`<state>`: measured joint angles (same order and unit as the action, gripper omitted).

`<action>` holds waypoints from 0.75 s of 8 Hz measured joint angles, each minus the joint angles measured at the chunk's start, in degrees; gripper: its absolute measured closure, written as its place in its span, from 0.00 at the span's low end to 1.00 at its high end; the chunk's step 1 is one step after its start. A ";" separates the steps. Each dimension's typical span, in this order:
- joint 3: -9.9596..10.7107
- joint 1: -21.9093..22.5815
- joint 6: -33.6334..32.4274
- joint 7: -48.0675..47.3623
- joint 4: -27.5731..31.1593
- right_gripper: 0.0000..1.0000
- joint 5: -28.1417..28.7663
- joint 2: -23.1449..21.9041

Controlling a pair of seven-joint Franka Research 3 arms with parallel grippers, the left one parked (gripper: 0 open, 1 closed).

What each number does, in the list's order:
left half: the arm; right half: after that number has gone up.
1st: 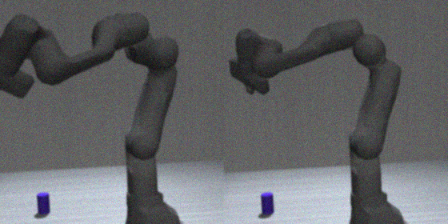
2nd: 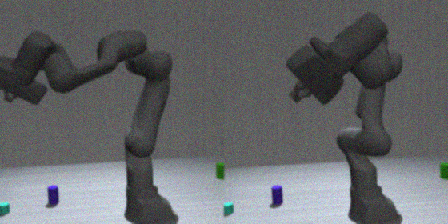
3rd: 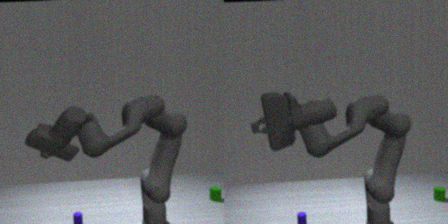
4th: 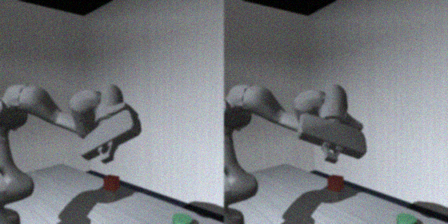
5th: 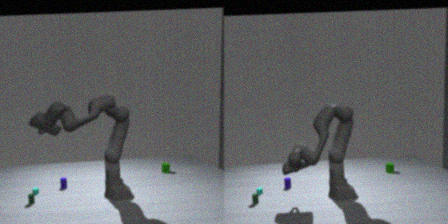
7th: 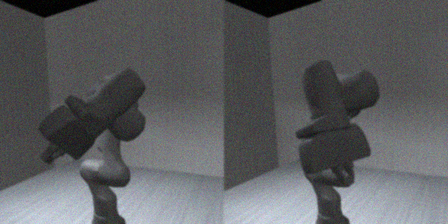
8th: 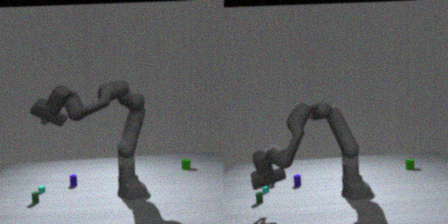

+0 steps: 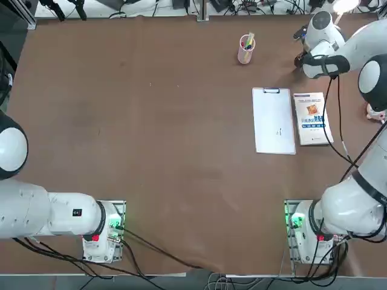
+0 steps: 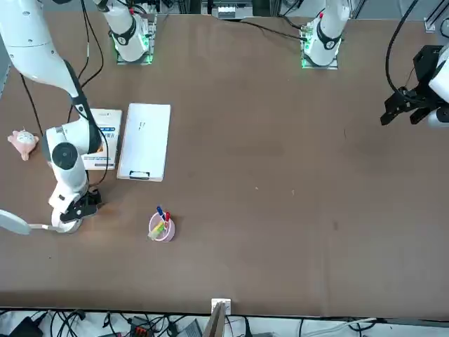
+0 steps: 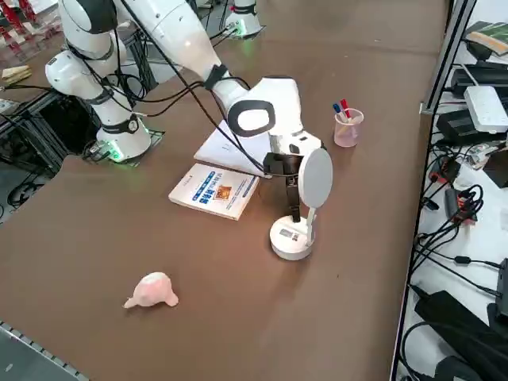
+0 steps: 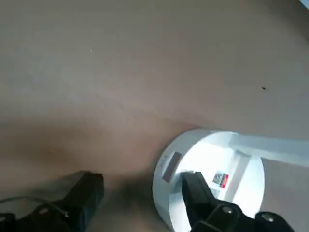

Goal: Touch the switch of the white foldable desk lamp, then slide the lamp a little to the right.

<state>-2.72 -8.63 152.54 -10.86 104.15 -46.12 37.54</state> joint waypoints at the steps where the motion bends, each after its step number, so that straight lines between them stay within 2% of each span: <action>1: 0.01 -0.33 1.64 0.00 -0.01 0.01 -0.22 0.54; 6: 0.02 -0.68 2.43 0.07 -0.03 0.01 -0.53 0.76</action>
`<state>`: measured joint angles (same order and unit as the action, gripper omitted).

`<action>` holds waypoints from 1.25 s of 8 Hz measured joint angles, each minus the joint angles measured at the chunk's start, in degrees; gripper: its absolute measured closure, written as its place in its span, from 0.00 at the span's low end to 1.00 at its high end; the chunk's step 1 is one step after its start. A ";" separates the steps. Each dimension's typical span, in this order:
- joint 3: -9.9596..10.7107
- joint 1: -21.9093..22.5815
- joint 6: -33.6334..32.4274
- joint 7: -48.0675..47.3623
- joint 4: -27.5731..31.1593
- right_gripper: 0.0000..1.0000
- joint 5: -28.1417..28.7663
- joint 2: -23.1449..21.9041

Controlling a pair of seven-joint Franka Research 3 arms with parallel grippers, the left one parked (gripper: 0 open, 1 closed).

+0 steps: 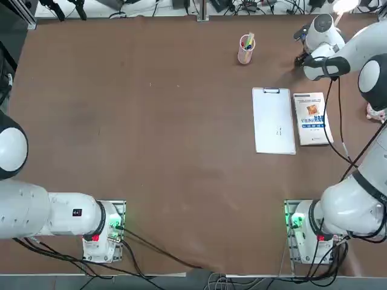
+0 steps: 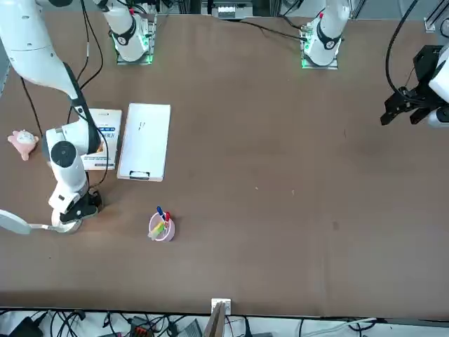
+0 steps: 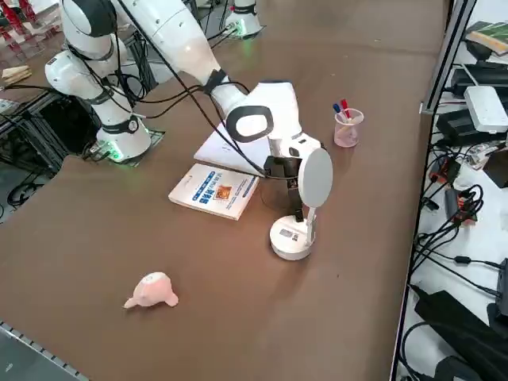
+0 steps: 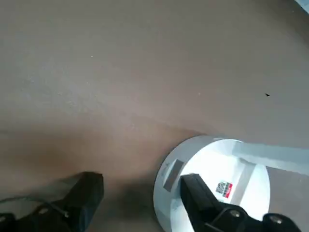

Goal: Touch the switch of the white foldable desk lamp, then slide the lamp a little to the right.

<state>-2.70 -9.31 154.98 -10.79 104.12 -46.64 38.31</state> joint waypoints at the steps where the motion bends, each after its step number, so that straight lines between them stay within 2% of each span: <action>1: 0.00 0.00 0.00 0.03 0.00 0.01 -0.03 0.00; 5: -0.05 0.06 -0.48 0.52 -0.34 0.01 -2.46 -0.10; 10: -1.09 3.35 -10.77 3.53 -2.26 0.01 -2.96 -5.13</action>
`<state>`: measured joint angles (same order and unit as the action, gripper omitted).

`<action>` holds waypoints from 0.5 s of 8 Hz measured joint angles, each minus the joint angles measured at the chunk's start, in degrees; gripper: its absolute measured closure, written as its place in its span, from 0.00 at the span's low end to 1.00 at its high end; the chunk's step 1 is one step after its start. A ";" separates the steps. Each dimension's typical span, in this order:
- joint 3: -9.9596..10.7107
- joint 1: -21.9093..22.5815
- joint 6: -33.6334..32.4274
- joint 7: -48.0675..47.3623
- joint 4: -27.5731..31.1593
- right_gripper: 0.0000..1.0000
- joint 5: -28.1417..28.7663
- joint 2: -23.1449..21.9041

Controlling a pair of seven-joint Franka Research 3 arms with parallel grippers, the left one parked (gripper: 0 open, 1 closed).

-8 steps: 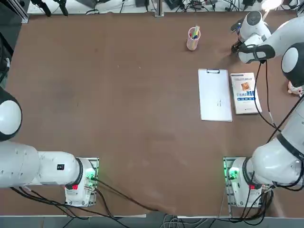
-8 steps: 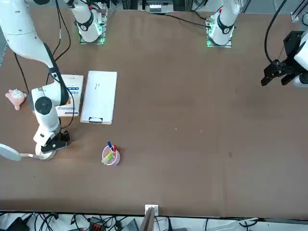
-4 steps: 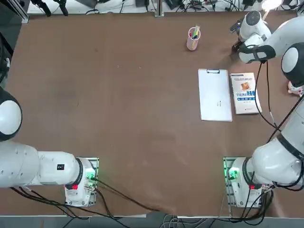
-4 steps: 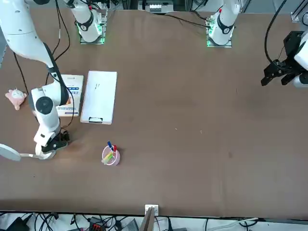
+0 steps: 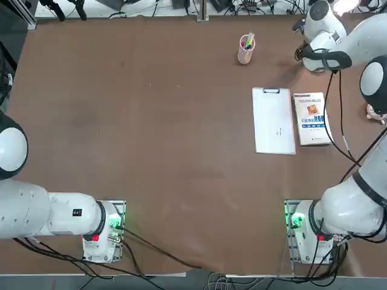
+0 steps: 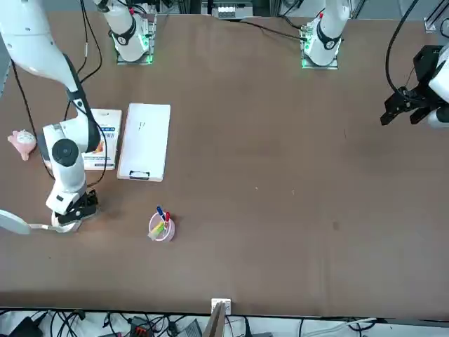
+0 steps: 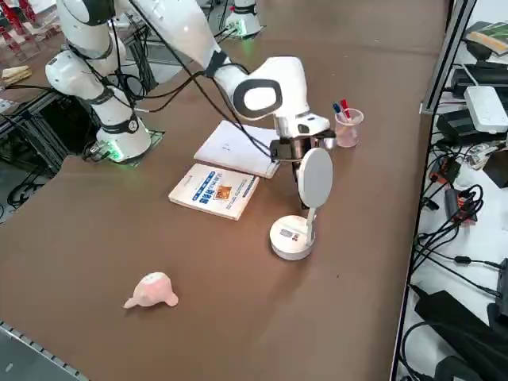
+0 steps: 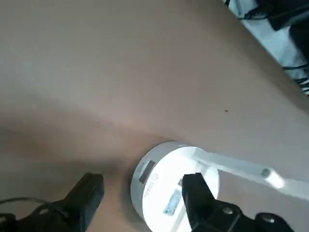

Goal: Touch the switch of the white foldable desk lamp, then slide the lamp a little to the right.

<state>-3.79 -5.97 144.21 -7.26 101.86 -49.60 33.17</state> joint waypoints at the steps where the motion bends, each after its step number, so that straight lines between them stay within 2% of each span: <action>1: -0.06 1.32 -4.62 4.31 -2.07 0.01 0.05 -0.70; 4: -0.34 6.73 -19.67 15.29 -9.95 0.00 0.01 -1.31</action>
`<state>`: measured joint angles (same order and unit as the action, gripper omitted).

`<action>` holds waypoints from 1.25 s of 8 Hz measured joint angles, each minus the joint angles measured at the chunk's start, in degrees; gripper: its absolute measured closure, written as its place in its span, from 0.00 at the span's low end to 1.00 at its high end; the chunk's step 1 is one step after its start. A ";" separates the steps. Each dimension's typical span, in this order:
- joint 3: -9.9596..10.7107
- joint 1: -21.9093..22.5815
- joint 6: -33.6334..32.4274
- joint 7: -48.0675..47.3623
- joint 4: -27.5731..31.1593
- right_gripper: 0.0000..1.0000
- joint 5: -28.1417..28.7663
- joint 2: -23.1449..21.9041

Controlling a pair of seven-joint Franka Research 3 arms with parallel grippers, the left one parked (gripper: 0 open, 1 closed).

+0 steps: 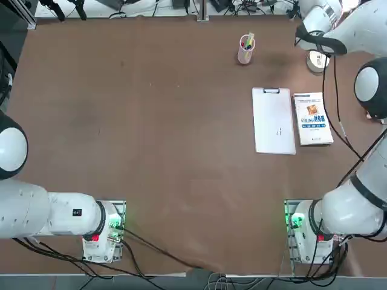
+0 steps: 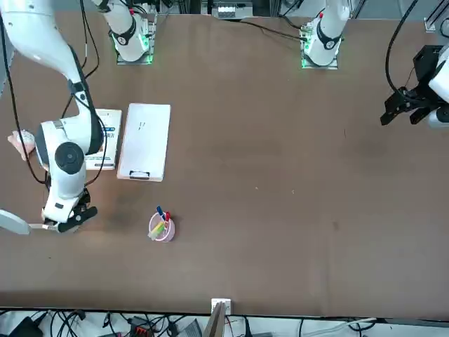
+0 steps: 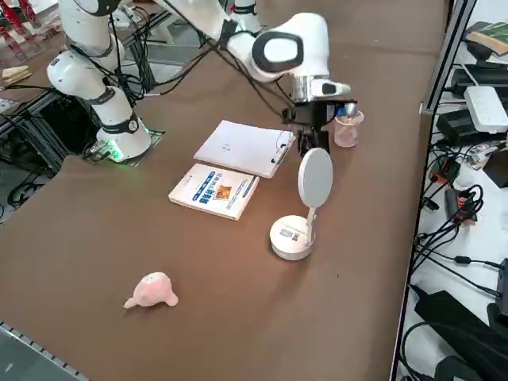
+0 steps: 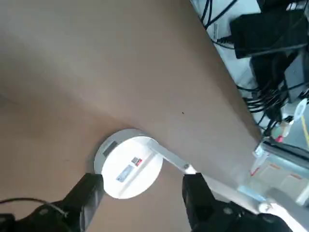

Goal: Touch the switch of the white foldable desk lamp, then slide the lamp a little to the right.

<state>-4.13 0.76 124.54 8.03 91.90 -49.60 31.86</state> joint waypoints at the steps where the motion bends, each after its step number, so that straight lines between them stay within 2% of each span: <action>1: -0.02 1.82 -3.21 5.13 -1.62 0.00 -0.14 0.03; 3: -0.02 3.54 -5.84 15.65 -3.86 0.00 -3.59 0.60; 6: 0.85 3.44 -6.03 30.63 -4.97 0.00 -7.03 1.76; 10: 0.98 3.60 -7.11 41.83 -5.54 0.00 -10.03 2.83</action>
<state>-3.15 4.36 117.43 49.86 86.36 -59.63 34.69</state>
